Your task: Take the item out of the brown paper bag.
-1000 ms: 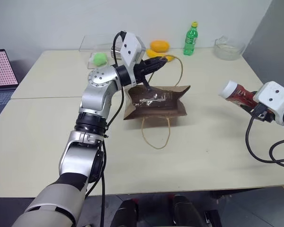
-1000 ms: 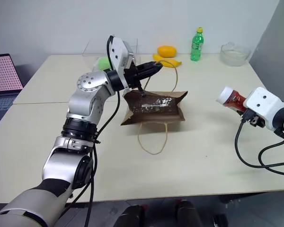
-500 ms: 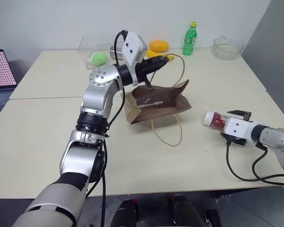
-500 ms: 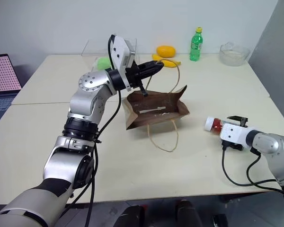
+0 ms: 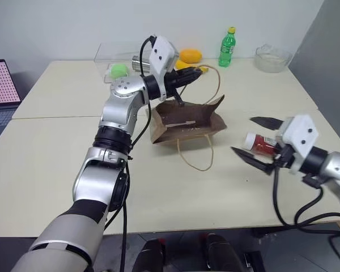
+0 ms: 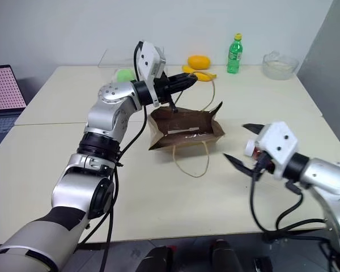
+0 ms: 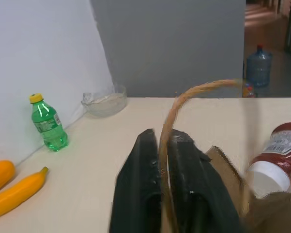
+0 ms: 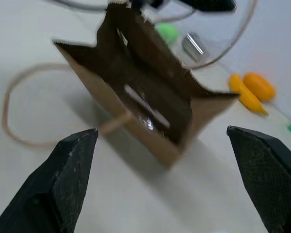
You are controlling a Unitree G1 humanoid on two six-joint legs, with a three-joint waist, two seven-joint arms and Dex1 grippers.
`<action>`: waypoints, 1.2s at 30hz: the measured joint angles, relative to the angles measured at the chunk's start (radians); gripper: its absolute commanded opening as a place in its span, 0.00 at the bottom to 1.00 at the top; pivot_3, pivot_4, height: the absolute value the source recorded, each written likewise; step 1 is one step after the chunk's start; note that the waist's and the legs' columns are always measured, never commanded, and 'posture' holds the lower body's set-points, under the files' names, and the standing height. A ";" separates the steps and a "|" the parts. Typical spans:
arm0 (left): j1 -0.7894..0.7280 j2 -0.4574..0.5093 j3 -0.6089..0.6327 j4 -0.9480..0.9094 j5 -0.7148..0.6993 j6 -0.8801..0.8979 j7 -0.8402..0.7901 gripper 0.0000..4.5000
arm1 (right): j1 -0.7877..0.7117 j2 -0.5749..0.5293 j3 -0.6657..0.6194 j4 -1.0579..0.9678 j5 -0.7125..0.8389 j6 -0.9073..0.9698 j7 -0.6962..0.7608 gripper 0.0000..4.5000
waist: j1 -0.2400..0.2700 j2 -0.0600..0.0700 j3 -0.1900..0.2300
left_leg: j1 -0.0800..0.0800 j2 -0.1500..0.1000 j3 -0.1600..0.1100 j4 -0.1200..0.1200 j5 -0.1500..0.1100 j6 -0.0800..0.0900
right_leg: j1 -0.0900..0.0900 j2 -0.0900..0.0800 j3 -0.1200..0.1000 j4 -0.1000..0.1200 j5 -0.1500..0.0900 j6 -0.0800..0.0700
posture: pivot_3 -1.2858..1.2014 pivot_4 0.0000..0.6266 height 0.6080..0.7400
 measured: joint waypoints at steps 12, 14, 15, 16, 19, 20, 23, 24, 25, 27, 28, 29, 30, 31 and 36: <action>-0.039 0.100 0.018 0.090 0.046 -0.089 -0.041 0.97 | -0.051 0.092 0.129 0.063 -0.044 0.011 -0.185 1.00 | -0.002 0.000 0.000 | -0.001 0.000 0.000 -0.001 0.000 0.000 | -0.001 0.000 0.000 0.000 0.000 0.000 | 0.52 0.24 1.00; 0.023 0.114 0.033 -0.027 0.007 -0.037 -0.075 0.97 | -0.057 0.089 0.133 0.098 -0.046 -0.014 -0.178 1.00 | -0.004 0.000 0.000 | 0.000 0.000 0.000 -0.001 0.000 0.000 | -0.001 0.000 0.000 0.000 0.000 0.000 | 0.52 0.24 1.00; 0.058 0.122 0.038 -0.081 -0.009 -0.008 -0.083 0.97 | -0.059 0.088 0.134 0.109 -0.047 -0.025 -0.175 1.00 | -0.005 0.000 0.000 | 0.000 0.001 0.000 -0.001 0.000 0.000 | -0.002 0.000 0.000 0.001 0.000 0.000 | 0.52 0.24 1.00; 0.115 0.136 0.047 -0.170 -0.032 0.042 -0.081 0.97 | -0.063 0.088 0.137 0.122 -0.048 -0.043 -0.173 1.00 | -0.008 0.001 -0.001 | 0.000 0.001 0.001 -0.001 0.000 0.000 | -0.002 0.000 0.001 0.000 0.000 0.000 | 0.52 0.24 1.00; 0.298 0.166 0.086 -0.418 -0.086 0.193 -0.024 0.97 | -0.048 0.104 0.136 0.147 -0.068 -0.110 -0.180 1.00 | -0.013 0.001 -0.001 | 0.000 0.003 0.000 -0.001 0.000 0.000 | -0.002 0.001 0.001 0.001 0.000 0.000 | 0.52 0.24 1.00; 0.369 0.167 0.114 -0.514 -0.105 0.239 0.024 0.97 | -0.027 0.123 0.134 0.148 -0.083 -0.142 -0.192 1.00 | -0.013 0.001 -0.001 | 0.000 0.003 0.000 -0.001 0.000 0.000 | -0.002 0.001 0.001 0.001 0.000 0.000 | 0.52 0.24 1.00; 0.543 0.157 0.179 -0.737 -0.121 0.313 0.156 0.97 | 0.043 0.158 0.139 0.152 -0.113 -0.222 -0.215 1.00 | -0.006 0.001 -0.001 | 0.000 0.003 0.000 -0.001 0.000 0.000 | -0.002 0.000 0.001 0.001 0.000 0.000 | 0.52 0.24 1.00; 0.598 0.137 0.203 -0.809 -0.120 0.327 0.212 0.97 | 0.069 0.176 0.140 0.155 -0.124 -0.249 -0.221 1.00 | -0.002 0.001 -0.001 | 0.000 0.003 0.000 0.000 0.000 0.000 | -0.001 0.000 0.001 0.001 0.000 0.000 | 0.52 0.24 1.00; 0.655 0.113 0.221 -0.885 -0.118 0.345 0.273 0.97 | 0.095 0.192 0.144 0.158 -0.132 -0.277 -0.229 1.00 | 0.000 0.001 -0.001 | 0.000 0.003 0.000 0.000 0.000 0.000 | -0.001 0.000 0.002 0.000 0.000 0.000 | 0.52 0.24 1.00; 0.804 0.052 0.240 -1.047 -0.096 0.375 0.402 0.97 | 0.151 0.229 0.156 0.172 -0.163 -0.341 -0.251 1.00 | 0.005 0.000 -0.002 | 0.001 0.003 0.001 0.000 0.000 0.000 | 0.000 -0.001 0.002 0.001 0.000 0.000 | 0.52 0.24 1.00; 0.867 0.036 0.238 -1.097 -0.078 0.377 0.445 0.97 | 0.170 0.246 0.160 0.183 -0.174 -0.367 -0.263 1.00 | 0.006 0.000 -0.002 | 0.001 0.002 0.001 0.000 0.000 0.000 | 0.000 -0.001 0.002 0.000 0.000 0.000 | 0.52 0.24 1.00; 0.937 0.018 0.231 -1.142 -0.053 0.376 0.489 0.97 | 0.194 0.271 0.161 0.199 -0.190 -0.401 -0.278 1.00 | 0.007 0.000 -0.003 | 0.002 0.002 0.001 0.000 0.000 0.000 | 0.000 0.000 0.002 0.001 0.001 -0.001 | 0.52 0.24 1.00; 0.971 0.012 0.223 -1.156 -0.039 0.377 0.513 0.97 | 0.205 0.284 0.161 0.212 -0.201 -0.419 -0.287 1.00 | 0.010 0.000 -0.003 | 0.002 0.002 0.001 0.000 0.000 0.000 | 0.000 0.000 0.002 0.001 0.001 -0.001 | 0.52 0.24 1.00; 0.996 0.008 0.215 -1.164 -0.020 0.368 0.537 0.97 | 0.210 0.295 0.162 0.228 -0.208 -0.438 -0.295 1.00 | 0.013 0.000 -0.003 | 0.002 0.003 0.001 0.000 0.000 -0.001 | 0.000 0.001 0.002 0.001 0.001 -0.002 | 0.52 0.24 1.00; 1.156 -0.079 0.118 -1.145 0.101 0.187 0.641 0.97 | 0.258 0.374 0.176 0.311 -0.249 -0.554 -0.337 1.00 | 0.020 0.000 -0.004 | 0.018 0.003 0.002 -0.003 0.000 0.000 | 0.016 0.001 0.002 -0.003 0.001 -0.002 | 0.52 0.24 1.00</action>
